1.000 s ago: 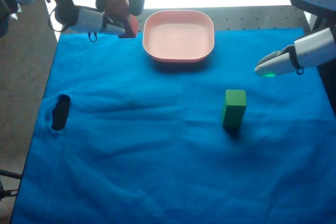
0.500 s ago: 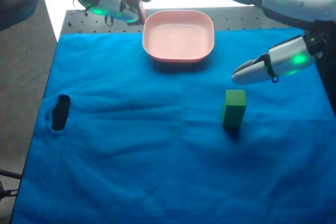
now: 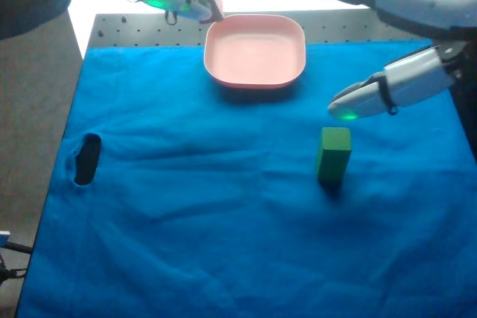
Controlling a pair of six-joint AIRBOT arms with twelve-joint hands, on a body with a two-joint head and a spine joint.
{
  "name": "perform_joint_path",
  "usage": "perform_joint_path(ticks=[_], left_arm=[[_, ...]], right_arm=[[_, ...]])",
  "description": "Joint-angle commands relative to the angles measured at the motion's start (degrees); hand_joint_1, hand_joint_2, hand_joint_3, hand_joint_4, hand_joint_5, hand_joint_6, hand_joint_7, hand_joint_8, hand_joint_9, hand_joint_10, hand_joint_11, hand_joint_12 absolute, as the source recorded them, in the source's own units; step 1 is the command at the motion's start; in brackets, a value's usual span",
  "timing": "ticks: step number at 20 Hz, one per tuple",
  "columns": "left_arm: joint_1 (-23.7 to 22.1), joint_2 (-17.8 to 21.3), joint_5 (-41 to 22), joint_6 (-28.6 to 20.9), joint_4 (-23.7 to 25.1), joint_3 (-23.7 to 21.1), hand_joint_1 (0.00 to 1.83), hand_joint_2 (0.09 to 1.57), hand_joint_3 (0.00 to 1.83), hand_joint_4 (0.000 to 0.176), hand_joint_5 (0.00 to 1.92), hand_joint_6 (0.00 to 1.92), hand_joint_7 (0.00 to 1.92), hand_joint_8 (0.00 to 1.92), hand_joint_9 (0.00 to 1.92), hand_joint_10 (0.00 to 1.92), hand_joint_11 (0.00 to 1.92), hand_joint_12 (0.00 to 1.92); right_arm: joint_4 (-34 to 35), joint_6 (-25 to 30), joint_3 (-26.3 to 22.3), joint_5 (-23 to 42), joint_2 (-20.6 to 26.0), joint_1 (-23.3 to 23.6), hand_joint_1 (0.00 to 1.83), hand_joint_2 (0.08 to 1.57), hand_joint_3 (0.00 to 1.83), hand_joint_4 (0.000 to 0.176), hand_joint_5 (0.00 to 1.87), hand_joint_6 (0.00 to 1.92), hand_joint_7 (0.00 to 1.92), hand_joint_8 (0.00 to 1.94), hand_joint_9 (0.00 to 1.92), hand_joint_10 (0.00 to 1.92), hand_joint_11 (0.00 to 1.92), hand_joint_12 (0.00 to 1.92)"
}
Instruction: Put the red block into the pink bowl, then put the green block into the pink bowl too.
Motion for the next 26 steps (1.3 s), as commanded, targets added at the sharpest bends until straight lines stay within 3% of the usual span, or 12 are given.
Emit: perform_joint_path(ticks=[1, 3, 5, 6, 10, 11, 12, 14, 18, 20, 21, 26], left_arm=[[-0.17, -0.4, -6.41, 0.25, -1.74, 0.33, 1.25, 1.08, 0.0, 0.0, 1.03, 0.72, 1.11, 1.04, 1.26, 1.23, 1.22, 1.57], [1.21, -1.67, -7.16, 0.21, -2.74, 1.53, 1.26, 1.08, 0.0, 0.0, 0.99, 0.77, 1.15, 0.96, 1.3, 0.98, 1.19, 1.4], [2.04, -2.61, -7.54, 0.14, -3.36, 2.4, 1.17, 1.09, 0.0, 0.0, 1.02, 0.89, 1.25, 0.95, 1.35, 1.01, 1.2, 1.47], [2.89, -3.41, -8.21, -0.59, -3.81, 3.27, 1.15, 1.08, 0.0, 0.0, 1.05, 0.86, 1.25, 1.33, 1.38, 1.43, 1.32, 1.72], [4.87, -6.17, -9.49, -2.47, -4.97, 6.18, 1.17, 1.07, 0.0, 0.0, 1.07, 0.82, 1.27, 1.02, 1.4, 1.18, 1.3, 1.57], [5.17, -6.38, -9.7, -2.47, -5.17, 6.34, 1.17, 1.06, 0.0, 0.0, 1.09, 0.8, 1.3, 1.19, 1.42, 1.25, 1.32, 1.64], [5.47, -6.62, -9.77, -2.47, -5.43, 6.59, 1.18, 1.06, 0.0, 0.0, 1.09, 0.79, 1.31, 1.5, 1.41, 1.49, 1.36, 1.79], [5.87, -7.14, -9.66, -2.47, -5.85, 7.18, 1.18, 1.06, 0.0, 0.0, 1.09, 0.79, 1.27, 1.76, 1.38, 1.68, 1.39, 1.88], [6.27, -7.57, -9.04, -2.49, -6.17, 7.8, 1.18, 1.06, 0.0, 0.0, 1.1, 0.77, 1.29, 1.76, 1.44, 1.7, 1.43, 1.9], [6.44, -7.75, -8.81, -2.49, -6.24, 8.01, 1.18, 1.05, 0.0, 0.0, 1.12, 0.73, 1.25, 1.91, 1.45, 1.91, 1.49, 1.92], [6.54, -7.86, -8.67, -2.49, -6.33, 8.17, 1.18, 1.06, 0.0, 0.0, 1.09, 0.79, 1.17, 1.88, 1.36, 1.92, 1.41, 1.92], [7.0, -8.65, -8.07, -2.49, -6.55, 8.97, 1.17, 1.07, 0.0, 0.0, 1.08, 0.81, 1.21, 1.92, 1.39, 1.92, 1.45, 1.92]], right_arm=[[2.24, 0.15, 0.34, 6.31, 0.47, 0.73, 0.31, 0.79, 0.0, 0.0, 0.01, 0.0, 0.09, 0.0, 0.08, 0.0, 0.0, 0.5], [2.78, 0.15, 1.06, 6.31, 0.8, 0.73, 0.29, 0.8, 0.0, 0.0, 0.03, 0.0, 0.11, 0.01, 0.1, 0.01, 0.0, 0.53], [3.2, 0.15, 1.51, 6.3, 0.96, 0.73, 0.29, 0.78, 0.0, 0.0, 0.01, 0.0, 0.1, 0.0, 0.09, 0.0, 0.0, 0.53], [3.57, 0.15, 1.83, 6.3, 1.05, 0.73, 0.3, 0.8, 0.0, 0.0, 0.0, 0.0, 0.11, 0.0, 0.09, 0.0, 0.0, 0.5], [3.74, 0.15, 2.18, 6.3, 1.58, 0.73, 0.36, 0.81, 0.0, 0.0, 0.0, 0.0, 0.1, 0.0, 0.05, 0.0, 0.0, 0.26], [3.73, 0.15, 2.18, 6.3, 1.67, 0.73, 0.36, 0.8, 0.0, 0.0, 0.0, 0.0, 0.12, 0.0, 0.05, 0.0, 0.0, 0.23], [3.73, 0.14, 2.18, 6.3, 1.7, 0.73, 0.36, 0.8, 0.0, 0.0, 0.0, 0.0, 0.13, 0.0, 0.05, 0.0, 0.0, 0.19], [3.72, 0.14, 2.18, 6.3, 1.7, 0.73, 0.34, 0.81, 0.0, 0.0, 0.0, 0.0, 0.15, 0.01, 0.07, 0.01, 0.0, 0.22], [3.72, 0.14, 2.23, 6.3, 1.7, 0.73, 0.36, 0.8, 0.0, 0.0, 0.02, 0.0, 0.16, 0.0, 0.08, 0.0, 0.0, 0.26], [3.72, 0.14, 2.23, 6.3, 1.7, 0.73, 0.35, 0.81, 0.0, 0.0, 0.02, 0.0, 0.15, 0.0, 0.09, 0.0, 0.0, 0.27], [3.71, 0.14, 2.22, 6.3, 1.7, 0.73, 0.36, 0.81, 0.0, 0.0, 0.01, 0.0, 0.14, 0.0, 0.08, 0.0, 0.0, 0.23], [3.71, 0.14, 2.22, 6.3, 1.69, 0.73, 0.33, 0.79, 0.0, 0.0, 0.03, 0.0, 0.15, 0.0, 0.09, 0.0, 0.0, 0.32]])
